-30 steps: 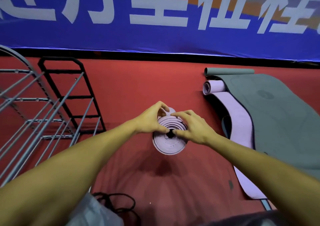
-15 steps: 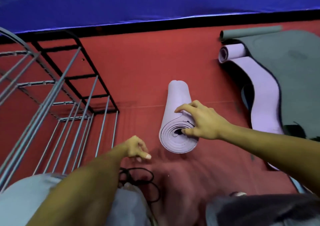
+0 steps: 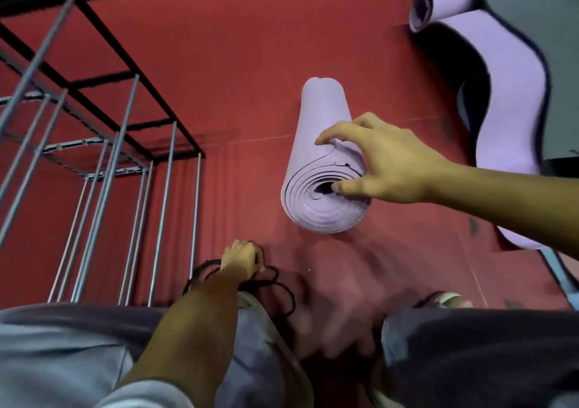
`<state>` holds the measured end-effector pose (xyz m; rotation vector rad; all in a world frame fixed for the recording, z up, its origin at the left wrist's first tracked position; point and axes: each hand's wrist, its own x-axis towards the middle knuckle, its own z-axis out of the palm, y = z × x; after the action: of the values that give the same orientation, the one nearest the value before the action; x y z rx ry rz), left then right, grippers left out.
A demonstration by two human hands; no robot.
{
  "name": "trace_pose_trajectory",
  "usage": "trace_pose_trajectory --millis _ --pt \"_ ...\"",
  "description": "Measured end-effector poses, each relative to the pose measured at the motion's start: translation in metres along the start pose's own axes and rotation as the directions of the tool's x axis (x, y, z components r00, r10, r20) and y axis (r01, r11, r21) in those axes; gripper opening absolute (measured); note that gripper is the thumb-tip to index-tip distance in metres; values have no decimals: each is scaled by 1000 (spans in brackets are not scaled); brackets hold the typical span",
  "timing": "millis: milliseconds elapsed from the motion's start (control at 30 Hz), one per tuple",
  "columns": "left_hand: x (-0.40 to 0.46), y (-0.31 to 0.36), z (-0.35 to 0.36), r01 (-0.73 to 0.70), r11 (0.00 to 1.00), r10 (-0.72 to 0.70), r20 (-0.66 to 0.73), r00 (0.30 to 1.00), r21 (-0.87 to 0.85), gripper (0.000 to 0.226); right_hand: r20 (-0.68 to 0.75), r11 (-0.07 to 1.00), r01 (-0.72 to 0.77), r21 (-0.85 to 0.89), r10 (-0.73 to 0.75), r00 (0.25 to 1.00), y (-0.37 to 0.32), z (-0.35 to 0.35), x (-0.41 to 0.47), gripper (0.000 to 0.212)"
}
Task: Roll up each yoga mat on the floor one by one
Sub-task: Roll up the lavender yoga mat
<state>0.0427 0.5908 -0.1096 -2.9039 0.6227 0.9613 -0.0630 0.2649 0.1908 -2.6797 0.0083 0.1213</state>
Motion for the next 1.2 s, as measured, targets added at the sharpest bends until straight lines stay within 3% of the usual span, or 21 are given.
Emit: trace_pose_trajectory --millis 100,133,300,367,467,600,700,800,900,1033,1133,1200 --pt "12 2 -16 93 909 -103 -4 995 -406 19 15 1000 -6 -8 7 1000 -3 1 -3 73" --pt "14 5 -26 84 877 -112 -31 993 -473 22 16 1000 -5 -15 5 1000 -5 1 -3 73" --pt "13 21 -83 -18 858 -99 -199 975 -513 29 -15 999 2 -46 -2 1000 -16 -10 -1 71" --pt "8 32 -123 -42 834 -152 -302 941 -550 27 -11 996 13 -85 -14 1000 -22 -21 -2 72" --pt "-13 60 -201 -208 735 -168 -471 866 -645 27 18 988 33 -150 -30 999 -34 -36 -9 71" --pt "-71 109 -300 -522 624 56 -633 772 -582 22 -16 988 39 -147 -41 999 -58 -58 -23 67" --pt "-137 144 -351 -720 483 370 -630 683 -498 17 -111 998 12 -57 -19 994 -76 -78 -36 67" --pt "-199 165 -386 -833 442 568 -615 548 -334 14 -261 998 -16 67 33 965 -86 -99 -49 62" --pt "-234 174 -403 -877 455 665 -597 449 -152 17 -395 974 -101 204 176 901 -91 -119 -56 63" --pt "-240 182 -401 -861 509 693 -585 421 -16 19 -514 930 -175 324 328 793 -87 -125 -59 81" --pt "-232 187 -403 -861 508 706 -573 416 1 15 -555 936 -146 320 310 772 -79 -128 -56 118" --pt "-227 189 -409 -864 502 724 -558 405 25 14 -561 958 -111 265 247 790 -76 -132 -56 122"
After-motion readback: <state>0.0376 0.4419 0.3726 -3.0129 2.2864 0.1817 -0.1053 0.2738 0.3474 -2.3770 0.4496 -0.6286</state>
